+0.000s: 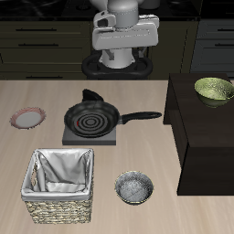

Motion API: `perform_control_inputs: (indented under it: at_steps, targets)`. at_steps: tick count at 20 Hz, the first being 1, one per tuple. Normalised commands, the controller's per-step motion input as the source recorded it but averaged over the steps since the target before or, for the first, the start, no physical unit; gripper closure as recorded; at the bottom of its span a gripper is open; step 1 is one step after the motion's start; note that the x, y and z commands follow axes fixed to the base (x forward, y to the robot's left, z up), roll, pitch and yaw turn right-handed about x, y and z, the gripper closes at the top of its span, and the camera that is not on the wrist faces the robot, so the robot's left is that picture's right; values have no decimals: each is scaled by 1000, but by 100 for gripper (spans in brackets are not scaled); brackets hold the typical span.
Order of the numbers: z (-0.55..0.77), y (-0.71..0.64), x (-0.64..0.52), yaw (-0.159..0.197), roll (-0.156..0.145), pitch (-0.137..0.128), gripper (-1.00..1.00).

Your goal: Place the black bowl on the plate

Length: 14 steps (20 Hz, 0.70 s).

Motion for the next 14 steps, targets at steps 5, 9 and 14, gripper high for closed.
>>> perform_control_inputs:
  at_steps: [5,9,14]
  targets:
    - [-43,129,304,28,2,32,-100]
    - [24,29,300,16,-5,-17,-100]
    - [65,29,379,40,-49,-31,-100]
